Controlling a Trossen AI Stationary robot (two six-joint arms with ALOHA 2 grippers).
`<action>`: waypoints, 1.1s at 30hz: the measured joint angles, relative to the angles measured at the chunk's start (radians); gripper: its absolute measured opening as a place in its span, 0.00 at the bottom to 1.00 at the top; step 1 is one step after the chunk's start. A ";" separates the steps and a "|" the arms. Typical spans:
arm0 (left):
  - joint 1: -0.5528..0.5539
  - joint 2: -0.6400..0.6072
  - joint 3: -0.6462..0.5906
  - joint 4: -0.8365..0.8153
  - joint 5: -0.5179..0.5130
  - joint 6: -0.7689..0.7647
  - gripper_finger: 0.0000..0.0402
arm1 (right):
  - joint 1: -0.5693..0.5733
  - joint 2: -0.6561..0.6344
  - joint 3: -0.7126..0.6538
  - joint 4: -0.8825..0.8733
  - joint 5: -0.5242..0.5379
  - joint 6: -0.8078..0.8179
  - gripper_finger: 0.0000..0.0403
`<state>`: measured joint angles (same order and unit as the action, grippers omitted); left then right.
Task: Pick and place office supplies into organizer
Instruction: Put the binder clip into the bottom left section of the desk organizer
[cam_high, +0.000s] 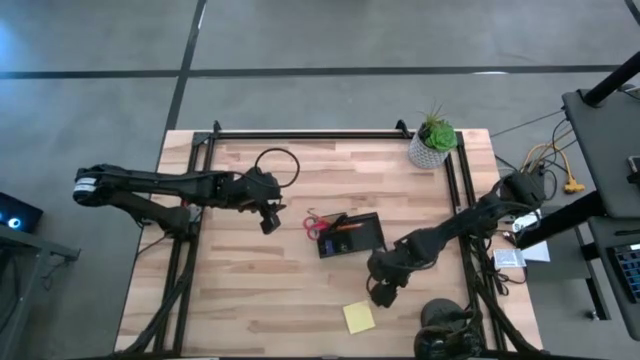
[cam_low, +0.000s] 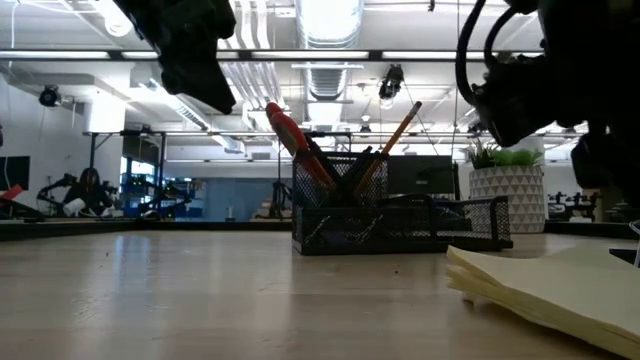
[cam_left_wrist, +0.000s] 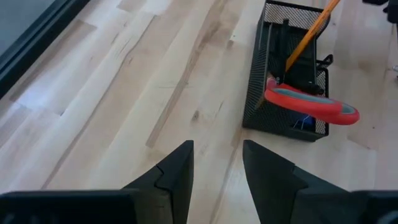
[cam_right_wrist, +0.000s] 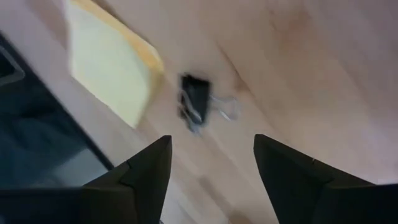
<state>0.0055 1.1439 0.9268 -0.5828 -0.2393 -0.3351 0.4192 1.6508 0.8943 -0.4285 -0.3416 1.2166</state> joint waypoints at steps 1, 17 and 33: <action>0.000 0.000 0.000 0.000 0.000 0.000 0.31 | 0.000 0.000 -0.012 0.038 0.000 0.014 0.55; 0.001 0.000 0.000 -0.001 0.003 -0.003 0.31 | 0.005 0.003 -0.055 0.149 0.056 0.039 0.53; 0.001 0.000 0.000 -0.001 0.002 0.000 0.31 | 0.050 0.013 -0.055 0.178 0.097 0.085 0.52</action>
<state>0.0063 1.1439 0.9272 -0.5842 -0.2375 -0.3347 0.4690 1.6638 0.8394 -0.2504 -0.2442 1.3014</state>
